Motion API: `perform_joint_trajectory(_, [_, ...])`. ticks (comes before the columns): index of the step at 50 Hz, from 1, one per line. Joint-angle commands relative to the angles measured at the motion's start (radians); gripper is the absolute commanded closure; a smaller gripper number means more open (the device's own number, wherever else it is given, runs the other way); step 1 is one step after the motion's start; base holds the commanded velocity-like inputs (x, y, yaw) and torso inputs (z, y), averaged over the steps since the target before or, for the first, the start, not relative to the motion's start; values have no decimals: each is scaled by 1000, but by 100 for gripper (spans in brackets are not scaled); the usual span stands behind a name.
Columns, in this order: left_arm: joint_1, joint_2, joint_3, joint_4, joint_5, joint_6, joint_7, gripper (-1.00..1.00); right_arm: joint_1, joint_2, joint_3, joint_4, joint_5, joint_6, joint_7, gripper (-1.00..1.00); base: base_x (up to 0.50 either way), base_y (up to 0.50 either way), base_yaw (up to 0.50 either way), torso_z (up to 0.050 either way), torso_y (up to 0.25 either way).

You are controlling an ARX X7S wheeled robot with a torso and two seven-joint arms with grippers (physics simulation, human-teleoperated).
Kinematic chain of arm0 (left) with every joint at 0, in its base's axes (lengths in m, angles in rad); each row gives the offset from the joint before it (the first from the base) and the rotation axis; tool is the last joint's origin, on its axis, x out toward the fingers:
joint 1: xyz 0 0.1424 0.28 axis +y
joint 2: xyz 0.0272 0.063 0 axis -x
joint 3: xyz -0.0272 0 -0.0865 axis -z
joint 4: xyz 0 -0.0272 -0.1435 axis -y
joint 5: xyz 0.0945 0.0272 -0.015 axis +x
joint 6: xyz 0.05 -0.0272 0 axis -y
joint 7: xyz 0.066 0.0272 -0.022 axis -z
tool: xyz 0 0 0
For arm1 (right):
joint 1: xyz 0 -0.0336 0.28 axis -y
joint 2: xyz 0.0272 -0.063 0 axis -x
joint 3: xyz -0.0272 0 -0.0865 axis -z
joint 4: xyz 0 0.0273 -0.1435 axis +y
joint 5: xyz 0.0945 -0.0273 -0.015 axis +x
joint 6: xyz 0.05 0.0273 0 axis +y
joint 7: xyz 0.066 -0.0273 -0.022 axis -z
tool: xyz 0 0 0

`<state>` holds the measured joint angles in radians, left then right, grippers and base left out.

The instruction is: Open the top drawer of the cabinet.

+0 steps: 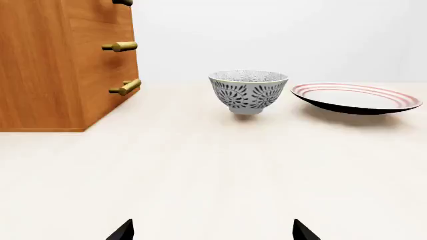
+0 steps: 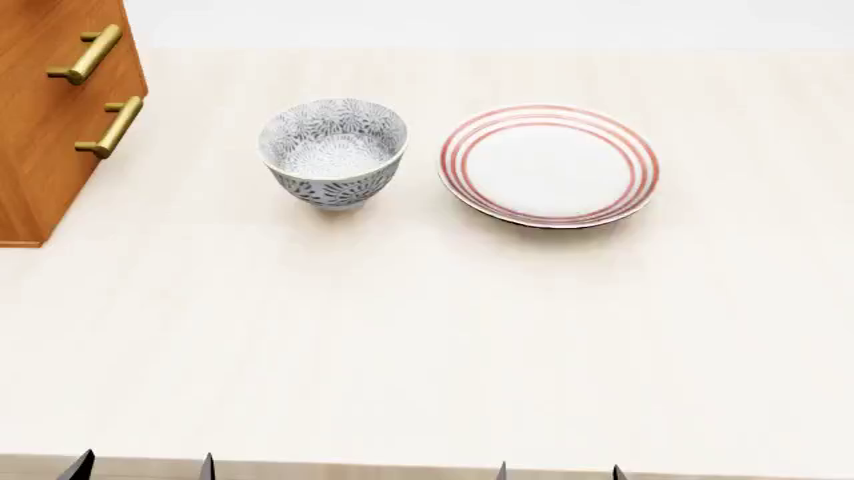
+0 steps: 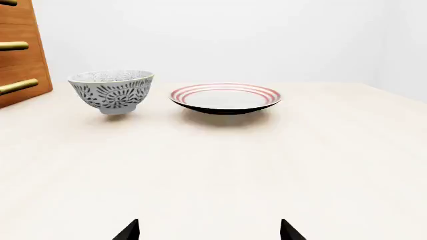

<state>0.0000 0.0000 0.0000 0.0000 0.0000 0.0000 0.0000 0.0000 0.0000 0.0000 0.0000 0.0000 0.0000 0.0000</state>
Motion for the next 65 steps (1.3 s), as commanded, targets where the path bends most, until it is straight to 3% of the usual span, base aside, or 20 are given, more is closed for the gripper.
perform_joint_trajectory(1, [-3,-16,17,-7,-16,-3,-20,-100,-1,16,-20,-4,13,5,21,-100,0,0,0,0,0])
perform_joint_trajectory(15, [-8,-67,76,-29,-29,29,-100,-100,6,63,-77,10,71,14,77,-100,0,0,0,0,0])
perform_joint_trajectory(16, [-5,-10,13,-14,2,-10,-18,-100,1,9,-13,0,9,7,13,-100,0,0,0,0,0])
perform_joint_trajectory(35, [-15,-58,72,-21,-54,-35,-70,-100,2,59,-70,-8,60,12,72,-100,0,0,0,0,0])
perform_joint_trajectory(65, [-15,-94,113,-8,-93,-34,-111,-100,6,94,-113,-2,98,4,112,-100,0,0,0,50,0])
